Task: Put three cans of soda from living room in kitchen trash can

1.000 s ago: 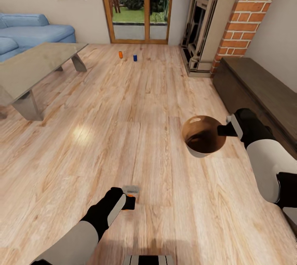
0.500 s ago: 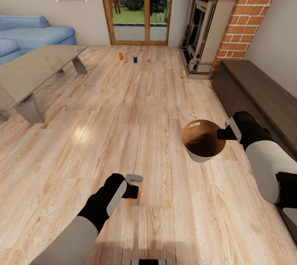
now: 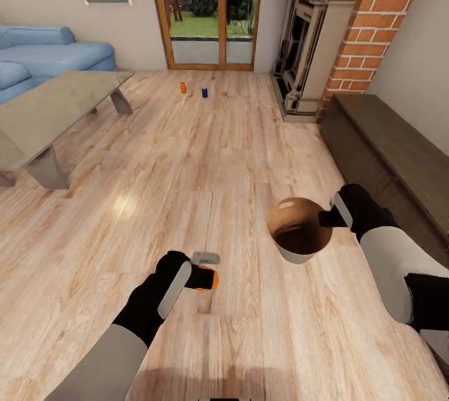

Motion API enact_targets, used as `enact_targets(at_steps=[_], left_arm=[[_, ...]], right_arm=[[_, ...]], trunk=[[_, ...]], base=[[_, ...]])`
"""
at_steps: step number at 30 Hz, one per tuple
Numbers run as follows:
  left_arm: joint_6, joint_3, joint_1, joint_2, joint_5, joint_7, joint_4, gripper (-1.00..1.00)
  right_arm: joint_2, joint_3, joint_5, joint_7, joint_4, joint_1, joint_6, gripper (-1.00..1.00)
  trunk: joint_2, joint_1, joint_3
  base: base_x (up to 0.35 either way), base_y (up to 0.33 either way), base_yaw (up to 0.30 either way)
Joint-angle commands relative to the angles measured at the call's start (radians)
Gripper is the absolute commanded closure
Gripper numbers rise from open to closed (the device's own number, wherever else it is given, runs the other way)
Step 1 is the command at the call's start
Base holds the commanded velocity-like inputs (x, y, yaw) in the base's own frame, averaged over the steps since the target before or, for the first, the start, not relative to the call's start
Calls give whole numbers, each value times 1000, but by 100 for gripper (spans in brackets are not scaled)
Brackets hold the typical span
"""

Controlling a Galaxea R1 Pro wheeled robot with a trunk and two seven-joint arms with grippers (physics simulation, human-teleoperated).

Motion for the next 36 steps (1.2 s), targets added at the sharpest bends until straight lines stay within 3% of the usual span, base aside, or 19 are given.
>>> enact_targets(at_steps=[1, 4, 6, 14, 23, 36], left_arm=[[0, -1, 0, 0, 24, 0, -2, 100], [0, -1, -1, 0, 53, 2, -4, 100], [0, -2, -2, 0, 72, 3, -5, 100], [0, -2, -8, -1, 86, 3, -6, 100], [0, -2, -13, -1, 88, 3, -40, 100], [0, -3, -16, -2, 87, 3, -61, 100]], right_arm=[[12, -1, 6, -21, 5, 8, 0, 100], [31, -1, 7, -51, 22, 25, -14, 100], [50, 0, 7, -73, 53, 42, -62, 100], [76, -1, 8, -142, 172, 53, -169, 100], [72, -5, 8, -195, 231, 72, -207, 100], [82, -3, 3, -204, 247, 127, -267, 100]], trunk=[[7, -4, 3], [28, -15, 13], [42, -23, 19], [98, -54, 44], [161, -88, 72], [252, -138, 113]], base=[[0, 0, 0], [0, 0, 0], [0, 0, 0], [0, 0, 0], [0, 0, 0], [0, 0, 0]])
